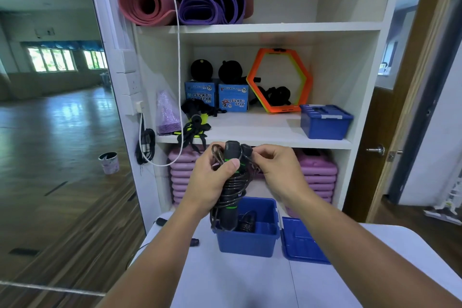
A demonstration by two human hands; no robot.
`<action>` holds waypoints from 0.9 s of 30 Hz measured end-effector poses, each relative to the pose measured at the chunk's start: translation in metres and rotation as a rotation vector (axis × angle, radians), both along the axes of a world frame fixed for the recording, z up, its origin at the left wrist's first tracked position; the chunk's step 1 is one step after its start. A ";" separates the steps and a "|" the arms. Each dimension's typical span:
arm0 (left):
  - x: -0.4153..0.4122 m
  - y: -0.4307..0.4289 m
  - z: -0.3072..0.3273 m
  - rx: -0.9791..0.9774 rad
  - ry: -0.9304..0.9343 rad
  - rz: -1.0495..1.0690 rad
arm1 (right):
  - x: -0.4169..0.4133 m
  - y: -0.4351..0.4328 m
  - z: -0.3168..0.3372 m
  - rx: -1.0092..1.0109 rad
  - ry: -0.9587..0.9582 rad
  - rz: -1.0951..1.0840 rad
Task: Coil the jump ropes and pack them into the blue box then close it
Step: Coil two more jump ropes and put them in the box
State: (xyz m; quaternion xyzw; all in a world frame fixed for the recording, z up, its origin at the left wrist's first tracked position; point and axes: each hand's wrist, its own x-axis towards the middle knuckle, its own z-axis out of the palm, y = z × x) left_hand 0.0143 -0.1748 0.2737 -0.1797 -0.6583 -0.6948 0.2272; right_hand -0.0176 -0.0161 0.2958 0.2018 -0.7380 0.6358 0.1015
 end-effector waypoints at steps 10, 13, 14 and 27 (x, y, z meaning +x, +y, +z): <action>-0.016 0.012 -0.006 0.205 -0.067 0.139 | 0.021 -0.030 -0.028 -0.021 0.086 -0.291; -0.018 0.015 -0.006 0.293 -0.064 0.194 | 0.025 -0.032 -0.025 -0.019 0.078 -0.247; -0.019 0.016 -0.006 0.315 -0.067 0.218 | 0.024 -0.032 -0.025 -0.012 0.068 -0.229; -0.019 0.018 -0.010 0.371 -0.184 0.281 | 0.018 -0.039 -0.034 -0.049 -0.107 -0.031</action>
